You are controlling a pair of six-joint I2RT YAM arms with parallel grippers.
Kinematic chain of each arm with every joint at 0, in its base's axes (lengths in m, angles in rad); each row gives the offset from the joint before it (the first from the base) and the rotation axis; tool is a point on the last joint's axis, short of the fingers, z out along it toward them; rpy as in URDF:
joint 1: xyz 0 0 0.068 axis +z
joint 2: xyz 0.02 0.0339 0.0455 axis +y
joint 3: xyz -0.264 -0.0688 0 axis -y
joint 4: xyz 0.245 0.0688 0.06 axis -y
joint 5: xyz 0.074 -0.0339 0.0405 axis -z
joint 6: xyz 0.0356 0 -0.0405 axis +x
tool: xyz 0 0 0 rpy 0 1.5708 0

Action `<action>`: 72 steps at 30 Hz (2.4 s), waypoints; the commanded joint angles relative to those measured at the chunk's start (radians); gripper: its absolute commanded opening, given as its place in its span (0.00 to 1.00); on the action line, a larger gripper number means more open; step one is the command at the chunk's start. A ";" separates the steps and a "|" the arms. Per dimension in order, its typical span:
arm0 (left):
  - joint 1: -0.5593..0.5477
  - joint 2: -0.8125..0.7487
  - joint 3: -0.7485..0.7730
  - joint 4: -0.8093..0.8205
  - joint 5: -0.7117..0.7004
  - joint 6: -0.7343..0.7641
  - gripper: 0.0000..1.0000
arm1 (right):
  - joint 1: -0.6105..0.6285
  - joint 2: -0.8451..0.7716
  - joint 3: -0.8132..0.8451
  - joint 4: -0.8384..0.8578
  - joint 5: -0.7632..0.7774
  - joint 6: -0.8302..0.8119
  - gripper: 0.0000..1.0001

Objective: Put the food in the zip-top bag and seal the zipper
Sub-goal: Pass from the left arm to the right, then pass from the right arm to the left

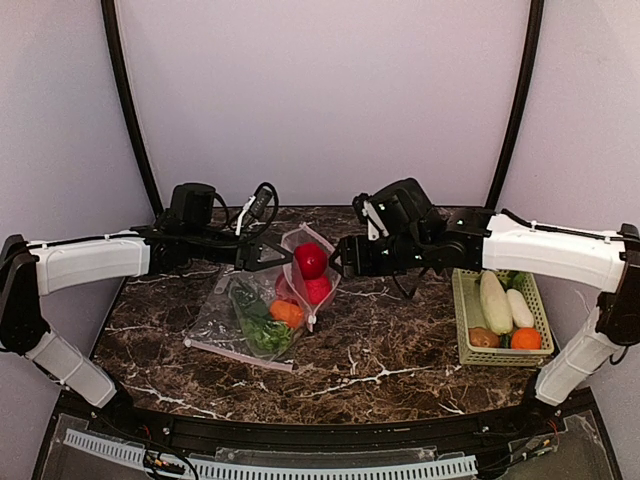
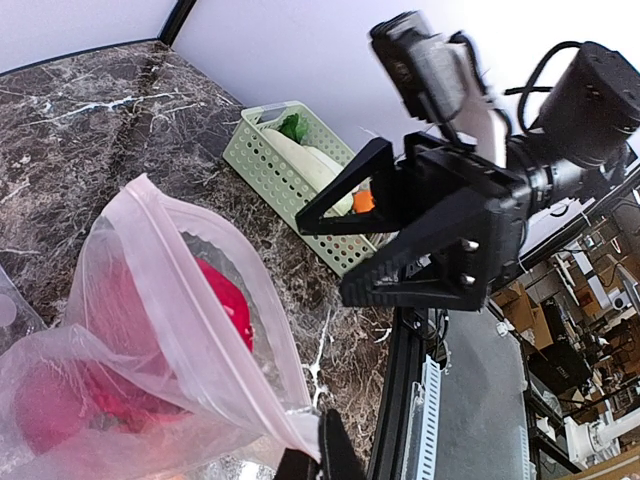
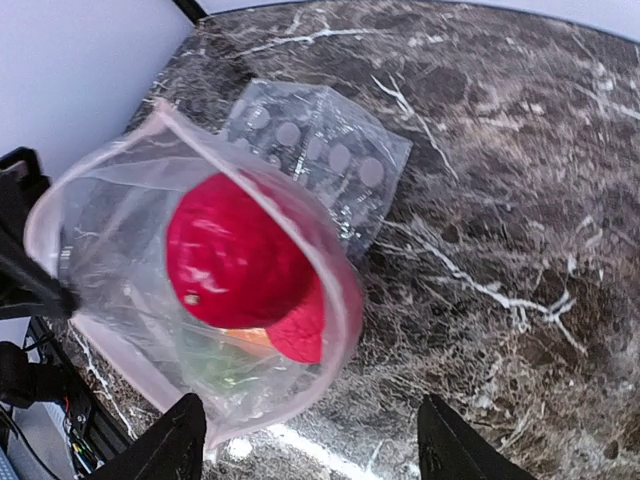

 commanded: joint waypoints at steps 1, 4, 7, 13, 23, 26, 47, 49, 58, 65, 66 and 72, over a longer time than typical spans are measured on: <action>0.011 -0.014 0.006 -0.019 -0.004 0.015 0.01 | -0.052 -0.010 -0.043 0.033 -0.082 0.031 0.68; 0.015 -0.007 0.005 -0.019 -0.003 0.014 0.01 | -0.076 0.010 -0.033 0.035 -0.122 0.020 0.63; 0.018 0.005 0.007 -0.015 0.003 0.009 0.01 | -0.086 0.029 -0.021 0.047 -0.160 0.010 0.59; 0.020 0.018 0.006 -0.010 0.009 0.002 0.01 | -0.092 0.081 0.005 0.051 -0.183 -0.003 0.54; 0.020 0.025 0.006 -0.011 0.008 0.003 0.01 | -0.104 0.198 0.092 0.044 -0.202 -0.038 0.34; 0.020 0.028 0.006 -0.014 0.007 0.004 0.01 | -0.106 0.211 0.110 0.042 -0.213 -0.038 0.16; 0.034 0.073 0.494 -0.379 0.030 -0.139 0.04 | -0.057 -0.033 0.247 0.037 -0.400 -0.014 0.00; 0.034 0.064 0.490 -0.389 -0.015 -0.124 0.14 | -0.046 -0.046 0.213 0.081 -0.359 0.026 0.00; 0.019 -0.110 0.330 -0.431 -0.291 0.047 0.84 | -0.006 -0.039 0.127 0.162 -0.096 0.154 0.00; -0.114 -0.290 0.099 -0.406 -0.423 0.110 0.94 | -0.004 -0.028 0.167 0.142 0.071 0.157 0.00; -0.143 -0.301 0.078 -0.389 -0.434 0.106 0.96 | -0.003 -0.023 0.177 0.137 0.083 0.153 0.00; -0.222 -0.352 -0.046 -0.269 -0.481 0.043 0.99 | -0.003 0.007 0.226 0.111 0.102 0.134 0.00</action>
